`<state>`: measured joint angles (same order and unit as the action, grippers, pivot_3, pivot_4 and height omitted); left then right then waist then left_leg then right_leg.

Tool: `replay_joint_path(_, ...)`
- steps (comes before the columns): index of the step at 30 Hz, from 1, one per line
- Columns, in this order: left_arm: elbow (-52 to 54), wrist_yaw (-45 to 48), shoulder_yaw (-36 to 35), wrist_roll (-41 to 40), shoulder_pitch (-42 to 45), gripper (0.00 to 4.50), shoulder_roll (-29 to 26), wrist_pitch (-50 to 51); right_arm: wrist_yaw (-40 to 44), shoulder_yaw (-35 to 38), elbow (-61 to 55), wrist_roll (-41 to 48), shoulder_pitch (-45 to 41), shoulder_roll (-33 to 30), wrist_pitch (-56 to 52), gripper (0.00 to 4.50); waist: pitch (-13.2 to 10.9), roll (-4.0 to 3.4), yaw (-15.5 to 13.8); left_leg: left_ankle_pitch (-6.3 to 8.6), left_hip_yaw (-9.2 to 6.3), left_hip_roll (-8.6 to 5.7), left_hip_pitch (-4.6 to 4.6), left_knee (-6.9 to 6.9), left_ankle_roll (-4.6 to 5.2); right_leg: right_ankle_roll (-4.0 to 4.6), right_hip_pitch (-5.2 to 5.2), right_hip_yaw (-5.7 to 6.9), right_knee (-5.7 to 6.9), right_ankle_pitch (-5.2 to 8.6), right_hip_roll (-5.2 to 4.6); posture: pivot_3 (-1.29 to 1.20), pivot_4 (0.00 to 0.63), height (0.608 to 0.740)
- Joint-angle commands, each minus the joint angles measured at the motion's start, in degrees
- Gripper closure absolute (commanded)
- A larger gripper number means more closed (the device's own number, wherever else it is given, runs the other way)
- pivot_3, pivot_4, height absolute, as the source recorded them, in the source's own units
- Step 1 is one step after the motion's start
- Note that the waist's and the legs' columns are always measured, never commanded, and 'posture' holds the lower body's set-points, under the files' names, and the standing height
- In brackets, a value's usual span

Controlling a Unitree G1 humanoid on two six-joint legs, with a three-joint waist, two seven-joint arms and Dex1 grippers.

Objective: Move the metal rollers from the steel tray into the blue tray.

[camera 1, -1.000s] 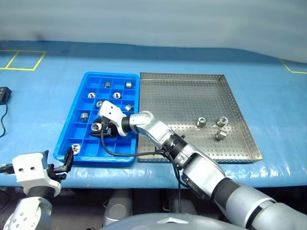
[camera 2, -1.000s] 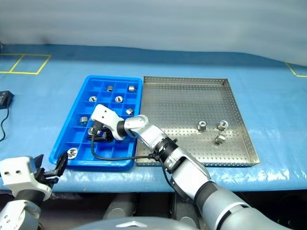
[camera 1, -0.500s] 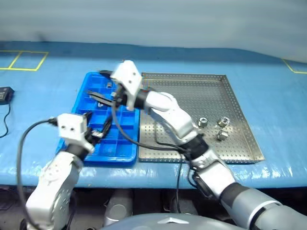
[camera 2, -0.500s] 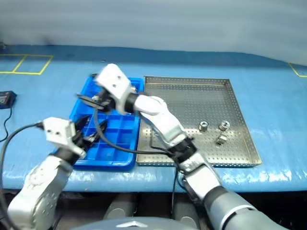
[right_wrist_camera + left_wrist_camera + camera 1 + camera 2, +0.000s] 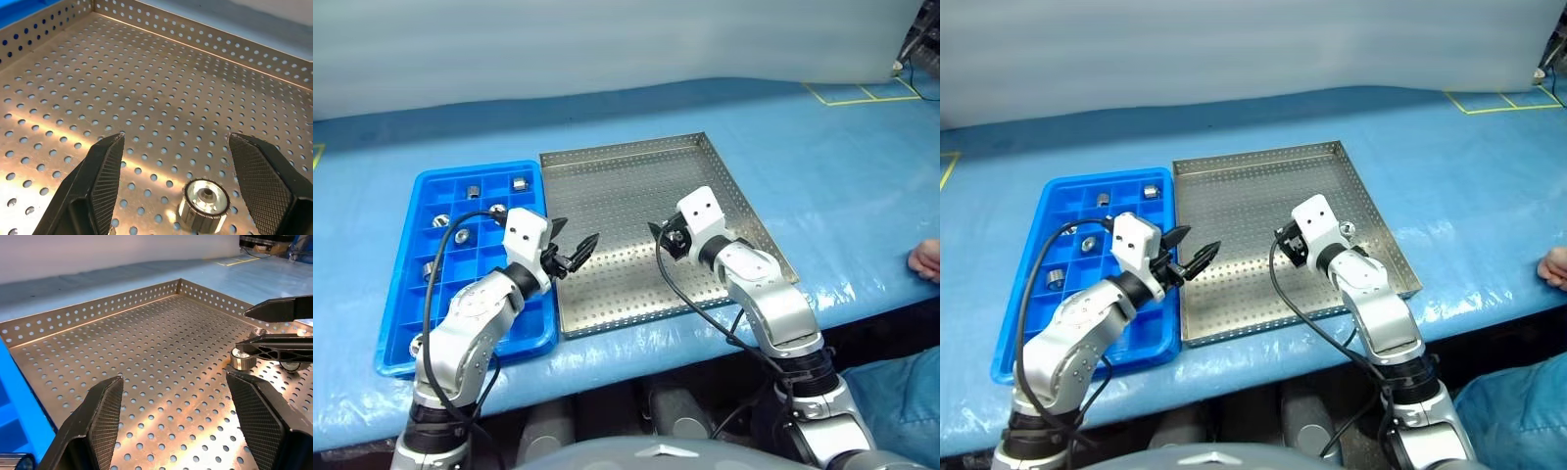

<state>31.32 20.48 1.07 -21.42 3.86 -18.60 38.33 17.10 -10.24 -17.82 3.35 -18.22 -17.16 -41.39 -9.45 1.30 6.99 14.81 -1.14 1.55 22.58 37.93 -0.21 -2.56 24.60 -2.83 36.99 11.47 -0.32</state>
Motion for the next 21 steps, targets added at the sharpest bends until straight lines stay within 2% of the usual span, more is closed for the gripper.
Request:
replay_joint_path(1,1.0,0.7,0.6,-0.2,1.2,0.84,-0.4,-0.8,-2.2,2.6,3.0,-0.1,-0.4,2.0,1.6,0.93,0.0,0.0,0.4,0.0,0.02,0.0,0.0,0.04,0.0,-0.03,-0.02,-0.03,-0.01,-0.02,0.0,-0.17,0.15,0.74)
replay_joint_path(19,3.5,-0.4,0.4,-0.1,-1.2,0.84,-0.6,0.1,-9.0,4.1,18.5,-3.3,-3.7,7.4,5.6,0.93,0.0,0.01,0.1,0.0,0.46,-0.1,-0.01,0.12,0.01,-0.3,0.05,-0.46,-0.07,-0.2,-0.07,-0.12,0.15,0.74)
replay_joint_path(21,3.5,-0.5,0.2,-0.2,-1.2,0.84,-0.8,0.2,-8.8,4.2,18.5,-3.1,-3.6,7.7,6.0,1.33,0.0,0.0,0.1,0.0,0.48,-0.1,-0.01,0.11,0.01,-0.31,0.05,-0.47,-0.08,-0.21,-0.07,-0.12,0.15,0.74)
